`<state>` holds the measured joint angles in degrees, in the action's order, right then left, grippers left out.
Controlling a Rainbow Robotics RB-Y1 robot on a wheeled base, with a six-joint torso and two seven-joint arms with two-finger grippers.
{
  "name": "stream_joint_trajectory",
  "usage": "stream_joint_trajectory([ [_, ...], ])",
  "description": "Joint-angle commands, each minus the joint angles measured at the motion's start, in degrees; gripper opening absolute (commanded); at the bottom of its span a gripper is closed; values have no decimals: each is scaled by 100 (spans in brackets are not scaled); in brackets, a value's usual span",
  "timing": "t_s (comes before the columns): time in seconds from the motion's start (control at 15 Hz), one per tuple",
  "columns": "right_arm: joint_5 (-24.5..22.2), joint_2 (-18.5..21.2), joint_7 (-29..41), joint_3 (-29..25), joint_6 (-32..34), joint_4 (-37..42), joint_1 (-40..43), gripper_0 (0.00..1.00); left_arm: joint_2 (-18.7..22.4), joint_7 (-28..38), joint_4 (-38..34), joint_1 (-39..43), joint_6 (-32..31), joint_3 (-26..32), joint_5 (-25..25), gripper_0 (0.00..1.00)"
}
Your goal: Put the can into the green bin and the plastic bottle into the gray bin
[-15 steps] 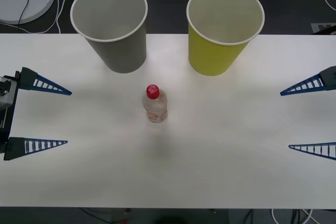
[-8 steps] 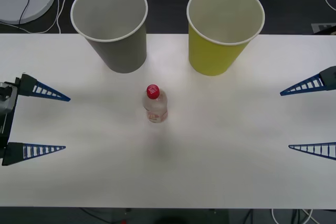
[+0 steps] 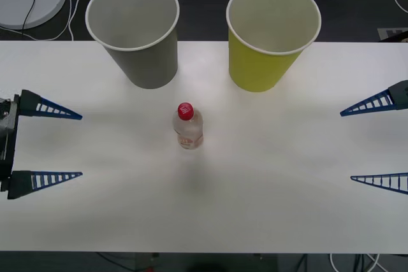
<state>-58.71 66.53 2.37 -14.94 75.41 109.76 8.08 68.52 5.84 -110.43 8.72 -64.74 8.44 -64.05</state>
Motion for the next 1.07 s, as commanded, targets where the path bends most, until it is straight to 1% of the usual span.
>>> stream_joint_trajectory([
  [0.07,0,0,0,0,0,1,0,100,-374,-92,4,148,189,0,42,100],
  [0.33,0,0,0,0,0,1,0,100,-682,-259,13,297,550,-106,-72,100],
  [0.6,0,0,0,0,0,1,0,100,-761,-347,13,289,1147,-510,-90,100],
  [0.93,0,0,0,0,0,1,0,100,-936,-470,13,218,1622,-993,-99,100],
  [1.07,0,0,0,0,0,1,0,100,-1130,-505,13,157,1754,-1160,-345,100],
])
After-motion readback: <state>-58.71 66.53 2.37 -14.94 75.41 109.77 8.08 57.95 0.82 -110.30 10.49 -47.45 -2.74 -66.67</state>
